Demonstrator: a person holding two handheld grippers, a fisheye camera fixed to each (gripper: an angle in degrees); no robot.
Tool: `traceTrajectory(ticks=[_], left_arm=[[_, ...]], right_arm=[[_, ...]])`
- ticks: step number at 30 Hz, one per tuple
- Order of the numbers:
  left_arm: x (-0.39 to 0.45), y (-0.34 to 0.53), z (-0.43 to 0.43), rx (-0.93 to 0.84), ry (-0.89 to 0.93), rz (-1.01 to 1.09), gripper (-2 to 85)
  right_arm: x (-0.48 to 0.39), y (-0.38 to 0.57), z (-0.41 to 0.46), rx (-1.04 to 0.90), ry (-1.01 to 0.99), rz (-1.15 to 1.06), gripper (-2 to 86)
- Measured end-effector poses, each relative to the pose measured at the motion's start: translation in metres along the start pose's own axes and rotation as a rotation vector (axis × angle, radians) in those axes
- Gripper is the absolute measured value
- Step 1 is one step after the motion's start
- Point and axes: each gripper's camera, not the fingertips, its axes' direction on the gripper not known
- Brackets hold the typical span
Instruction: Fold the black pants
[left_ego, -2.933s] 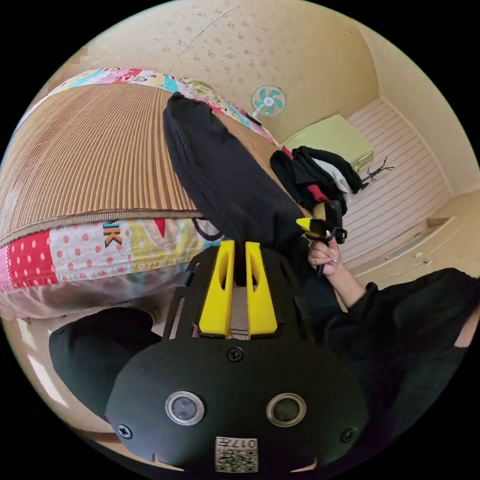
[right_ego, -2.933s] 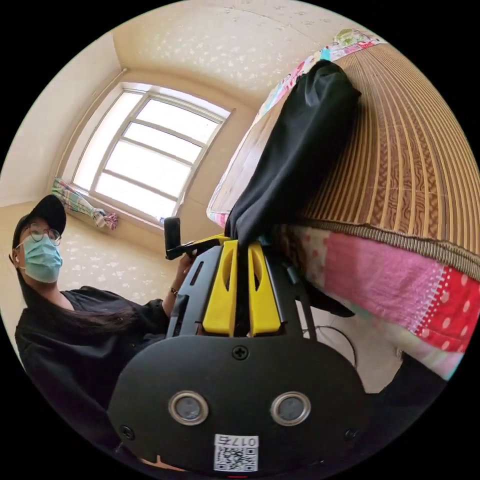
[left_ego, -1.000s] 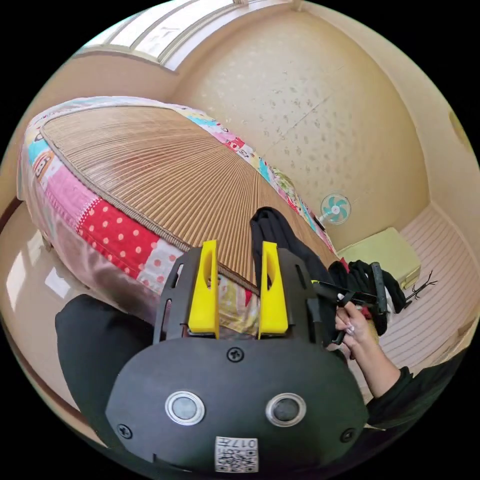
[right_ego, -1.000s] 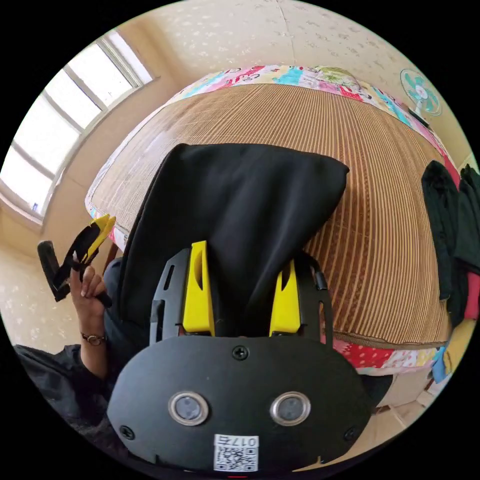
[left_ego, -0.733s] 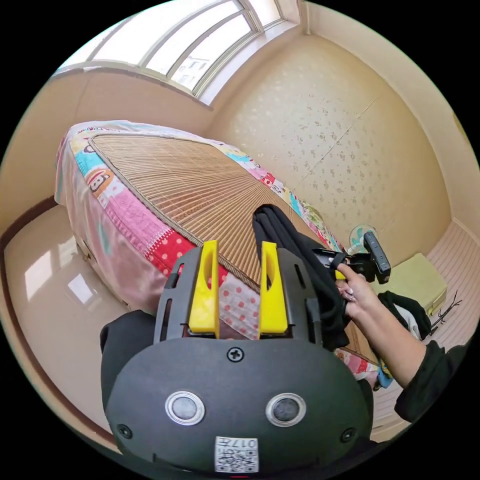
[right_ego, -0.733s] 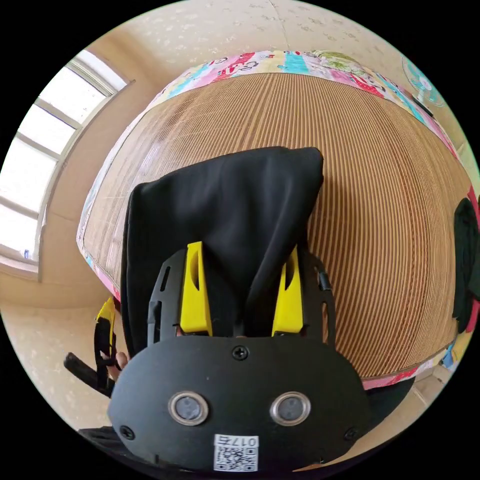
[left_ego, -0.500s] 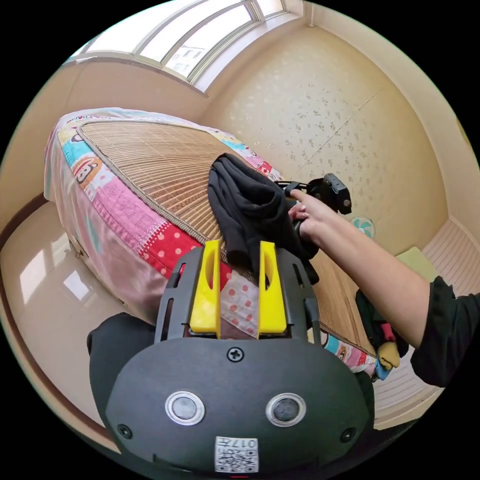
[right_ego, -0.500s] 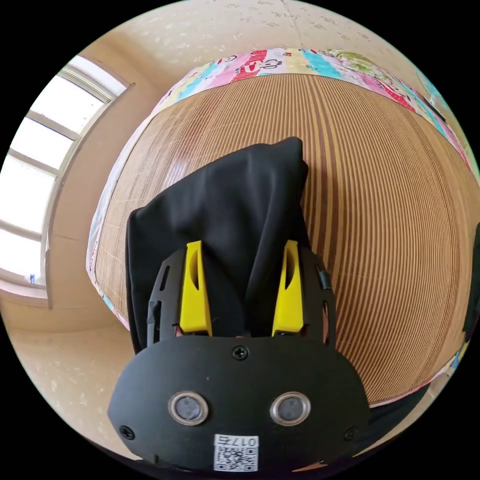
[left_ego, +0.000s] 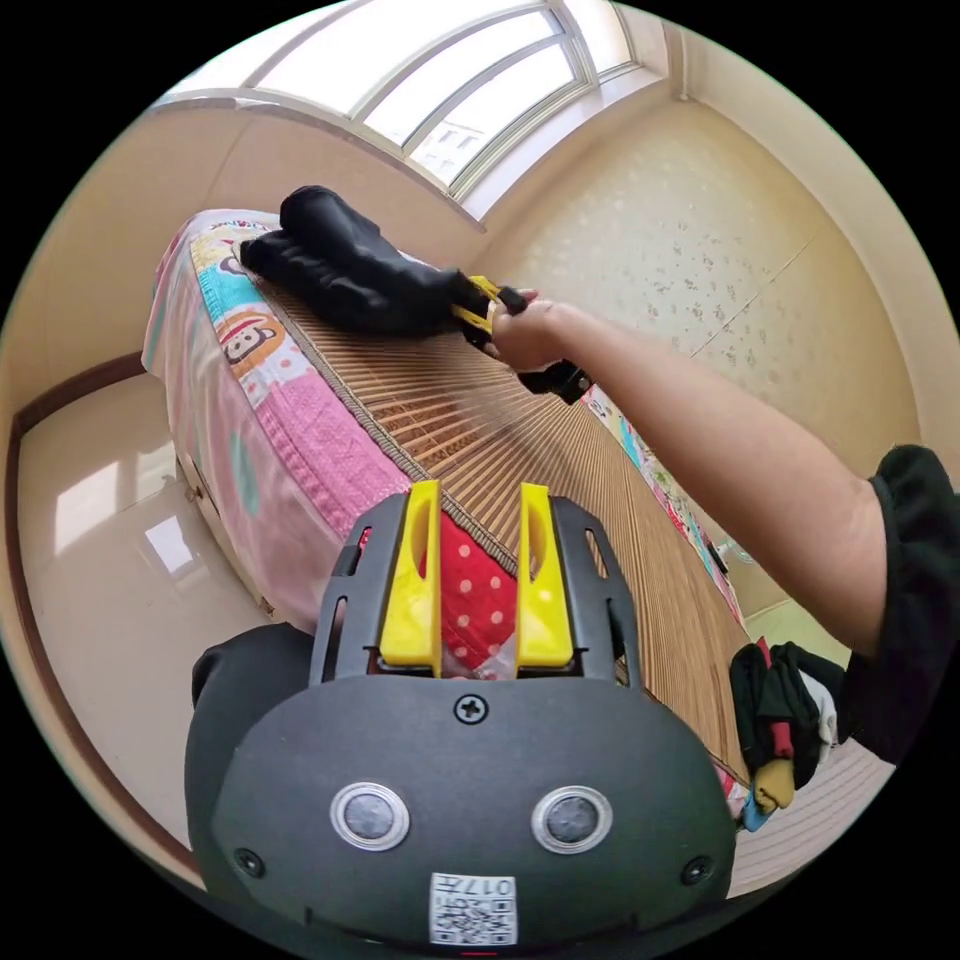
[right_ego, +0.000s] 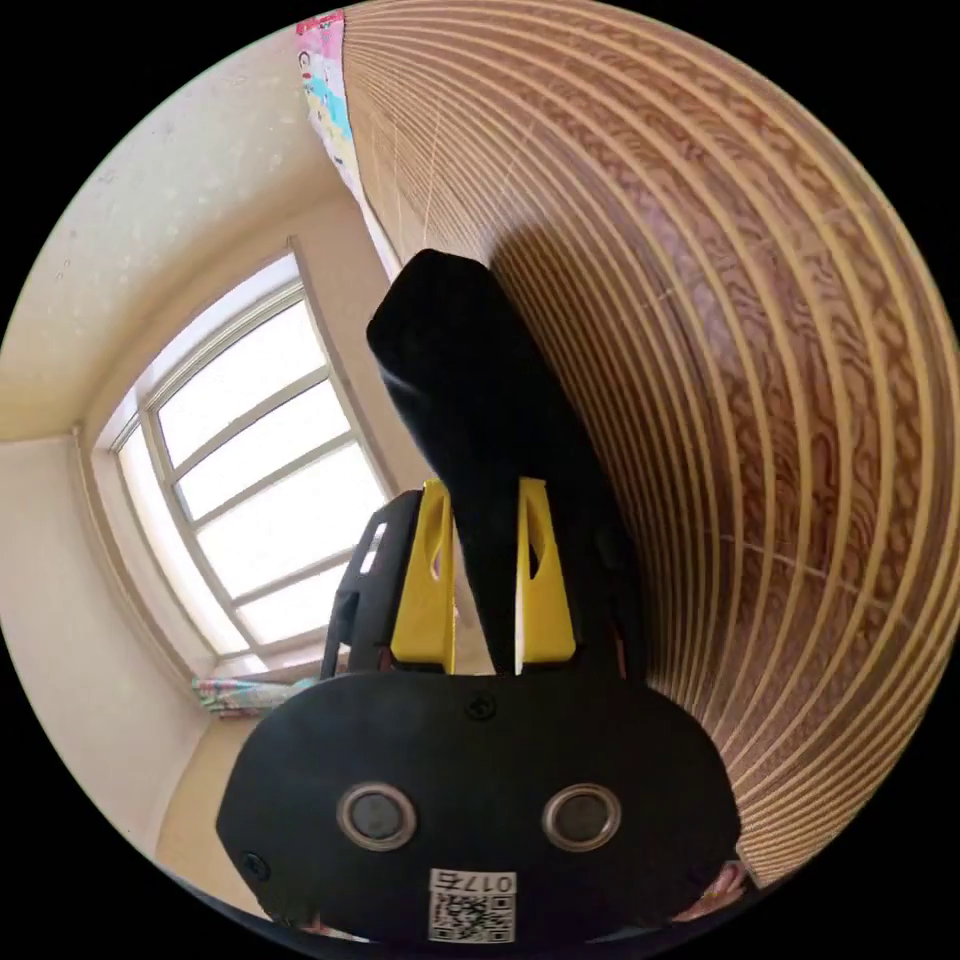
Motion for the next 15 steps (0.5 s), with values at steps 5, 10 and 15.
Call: traceTrajectory(ticks=[5, 10, 15], left_arm=[[-0.002, 0.001, 0.001, 0.018, 0.003, -0.015, 12.4], [0.004, 0.005, 0.003, 0.024, -0.022, 0.001, 13.7], [0.020, 0.010, 0.012, -0.028, 0.034, 0.059, 13.3]], right_arm=[[-0.027, 0.062, -0.035, -0.063, 0.326, -0.516, 15.7], [-0.029, 0.198, -0.123, 0.246, 1.189, -0.877, 18.3], [0.046, 0.310, -0.219, 0.513, 1.795, -0.679, 19.1]])
